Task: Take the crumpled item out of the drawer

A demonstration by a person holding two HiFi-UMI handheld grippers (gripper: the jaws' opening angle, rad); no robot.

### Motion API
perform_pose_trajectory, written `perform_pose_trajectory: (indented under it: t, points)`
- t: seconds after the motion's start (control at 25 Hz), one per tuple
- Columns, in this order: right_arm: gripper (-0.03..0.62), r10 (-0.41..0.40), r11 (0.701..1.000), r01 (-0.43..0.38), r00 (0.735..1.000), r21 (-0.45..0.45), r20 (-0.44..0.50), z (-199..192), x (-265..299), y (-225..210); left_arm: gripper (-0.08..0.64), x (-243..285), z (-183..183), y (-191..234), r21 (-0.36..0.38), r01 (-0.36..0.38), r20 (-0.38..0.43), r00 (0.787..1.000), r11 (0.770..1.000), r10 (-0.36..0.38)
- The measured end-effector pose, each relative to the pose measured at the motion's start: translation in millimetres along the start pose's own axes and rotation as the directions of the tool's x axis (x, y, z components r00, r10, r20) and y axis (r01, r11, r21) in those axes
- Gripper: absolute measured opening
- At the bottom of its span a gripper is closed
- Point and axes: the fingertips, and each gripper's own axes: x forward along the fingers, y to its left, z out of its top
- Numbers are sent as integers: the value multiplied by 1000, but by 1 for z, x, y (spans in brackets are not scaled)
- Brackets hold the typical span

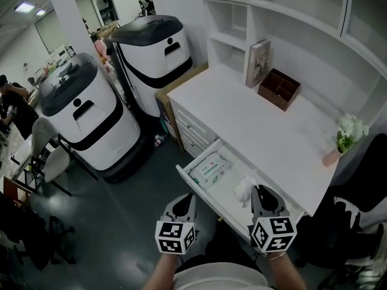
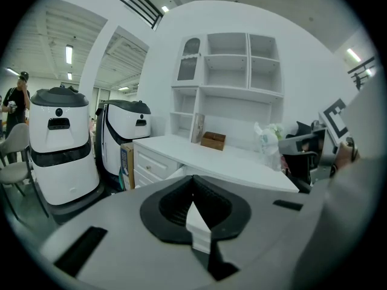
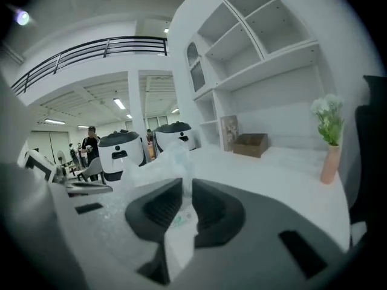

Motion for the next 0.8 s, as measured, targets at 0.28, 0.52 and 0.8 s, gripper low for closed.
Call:
perform_pose_trajectory:
  t: [0.28,0.52,0.8]
  points:
    - [54,-12,1000,13,999,-7,38,10,-10,2,-6,-3,2,-2,5,1,11,1000,1000,-1]
    - [54,-13,1000,13,998,1,57,14,-16,2,-6,-5,3,-4,10,3,13,1000,1000,-3]
    - [54,-12,1000,12,997,2,73,19,-20,3,-6,-7,5,-5,14,8,15,1000,1000,-8]
